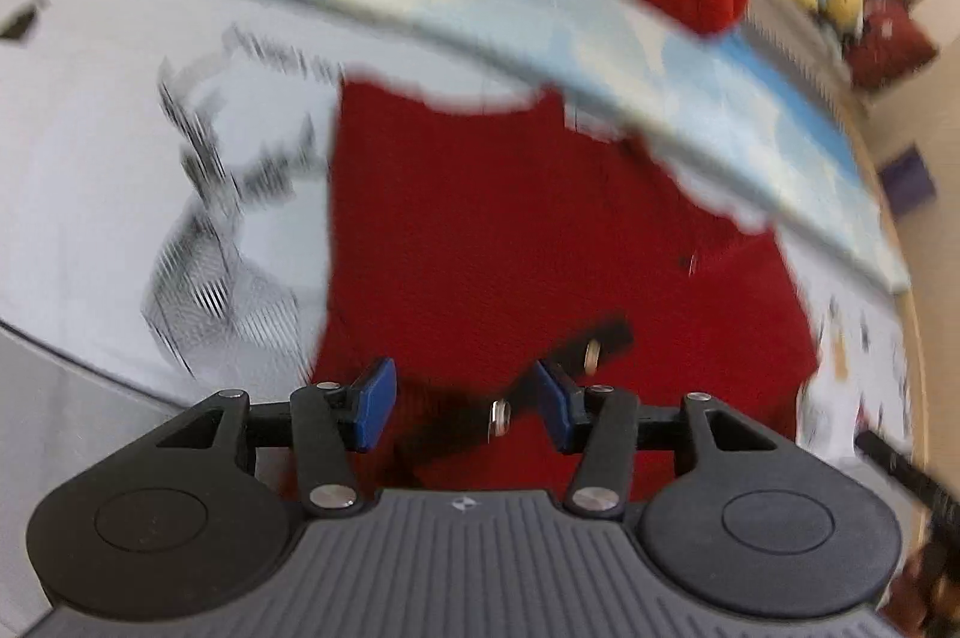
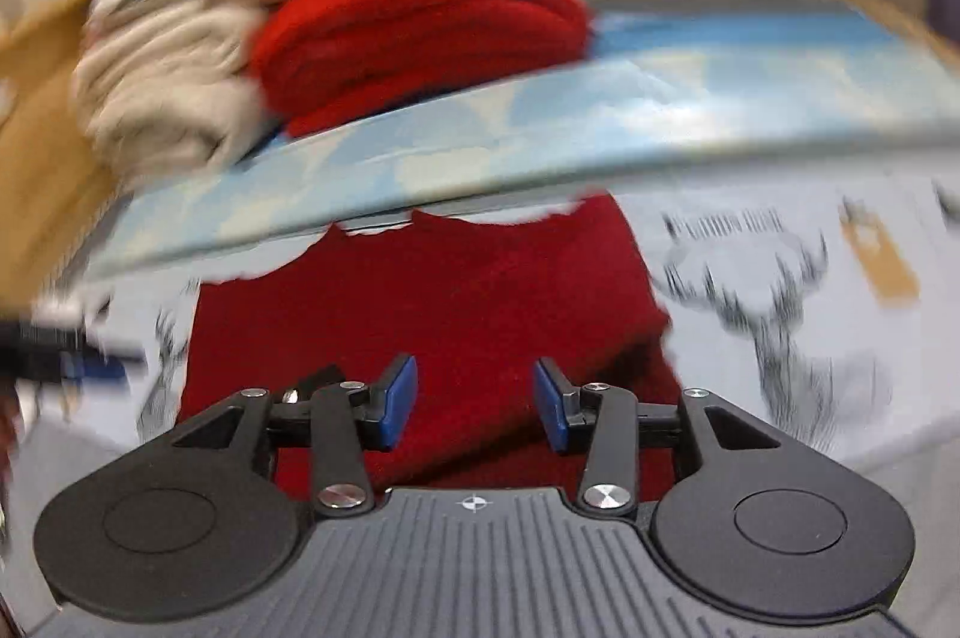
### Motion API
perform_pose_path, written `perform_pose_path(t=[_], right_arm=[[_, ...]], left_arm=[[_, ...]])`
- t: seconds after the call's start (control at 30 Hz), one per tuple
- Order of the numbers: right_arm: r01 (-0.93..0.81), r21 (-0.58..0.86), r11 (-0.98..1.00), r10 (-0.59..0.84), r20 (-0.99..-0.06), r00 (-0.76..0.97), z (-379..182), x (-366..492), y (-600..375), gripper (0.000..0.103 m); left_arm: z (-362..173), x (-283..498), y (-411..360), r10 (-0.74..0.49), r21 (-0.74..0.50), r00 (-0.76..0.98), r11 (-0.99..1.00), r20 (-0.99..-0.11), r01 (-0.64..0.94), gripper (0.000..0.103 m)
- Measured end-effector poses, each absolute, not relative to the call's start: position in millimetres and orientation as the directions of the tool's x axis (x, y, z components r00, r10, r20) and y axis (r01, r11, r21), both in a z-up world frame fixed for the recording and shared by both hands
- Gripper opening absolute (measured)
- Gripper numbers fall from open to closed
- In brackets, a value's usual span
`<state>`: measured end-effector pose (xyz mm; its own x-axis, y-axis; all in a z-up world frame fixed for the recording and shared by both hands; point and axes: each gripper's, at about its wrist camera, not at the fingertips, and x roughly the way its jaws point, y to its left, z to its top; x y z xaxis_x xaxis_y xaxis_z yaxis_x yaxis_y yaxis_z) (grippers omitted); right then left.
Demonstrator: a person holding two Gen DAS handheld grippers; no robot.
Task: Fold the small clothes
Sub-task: 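Carry the cuff across the sweater body with the right tool and release, then move both open tools to the sweater hem corners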
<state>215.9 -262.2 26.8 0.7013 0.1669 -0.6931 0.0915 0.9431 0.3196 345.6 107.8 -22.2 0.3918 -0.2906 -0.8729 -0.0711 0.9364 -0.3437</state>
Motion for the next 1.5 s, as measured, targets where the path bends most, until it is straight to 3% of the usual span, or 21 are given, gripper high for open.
perform_pose_path(t=[0.13,0.3,0.33,0.37,0.4,0.43,0.5,0.6,0.7,0.73,0.87,1.23,1.43,1.5], right_arm=[[0.055,0.37,0.927,0.221,-0.66,0.718,28,235,-257,0.045],[0.027,0.262,0.965,0.154,-0.644,0.749,26,243,-246,0.045],[0.032,0.282,0.959,0.166,-0.65,0.741,27,245,-248,0.045],[0.039,0.31,0.95,0.182,-0.651,0.736,27,246,-252,0.045],[0.043,0.331,0.943,0.194,-0.649,0.736,28,246,-254,0.045],[0.044,0.34,0.939,0.199,-0.644,0.739,29,248,-256,0.045],[0.041,0.333,0.942,0.19,-0.631,0.752,32,248,-256,0.045],[0.045,0.332,0.942,0.182,-0.621,0.763,32,248,-254,0.045],[0.048,0.324,0.945,0.177,-0.627,0.759,29,249,-252,0.045],[0.045,0.317,0.947,0.175,-0.633,0.754,26,249,-250,0.045],[0.049,0.298,0.953,0.169,-0.659,0.733,18,253,-246,0.045],[0.059,0.262,0.963,0.144,-0.692,0.707,5,256,-242,0.045],[0.091,0.21,0.973,0.074,-0.663,0.745,11,246,-253,0.045],[0.094,0.215,0.972,0.068,-0.64,0.765,20,235,-259,0.045]], left_arm=[[-61,341,91,-0.255,-0.281,0.294,0.958,-0.921,-0.05,0.056],[-85,341,84,-0.218,-0.247,0.261,0.965,-0.94,-0.083,0.054],[-84,342,80,-0.216,-0.242,0.267,0.968,-0.939,-0.07,0.04],[-82,342,75,-0.215,-0.236,0.271,0.971,-0.938,-0.047,0.035],[-78,342,68,-0.197,-0.208,0.279,0.978,-0.94,-0.011,0.019],[-72,342,62,-0.179,-0.176,0.294,0.984,-0.939,0.035,0.011],[-45,340,51,-0.124,-0.086,0.39,0.99,-0.912,0.115,0.01],[12,338,53,-0.108,-0.033,0.586,0.99,-0.803,0.137,0.009],[30,342,72,-0.058,-0.024,0.664,0.998,-0.746,0.06,0.011],[25,346,78,-0.019,-0.013,0.656,1.0,-0.754,0.014,0.016],[3,355,99,0.05,-0.003,0.555,0.996,-0.83,-0.095,0.016],[-19,354,84,-0.066,-0.088,0.478,0.996,-0.876,-0.023,0.019],[-1,334,73,-0.052,-0.067,0.569,0.998,-0.821,-0.007,0.021],[14,316,65,-0.003,-0.011,0.637,1.0,-0.771,-0.008,0.027]])
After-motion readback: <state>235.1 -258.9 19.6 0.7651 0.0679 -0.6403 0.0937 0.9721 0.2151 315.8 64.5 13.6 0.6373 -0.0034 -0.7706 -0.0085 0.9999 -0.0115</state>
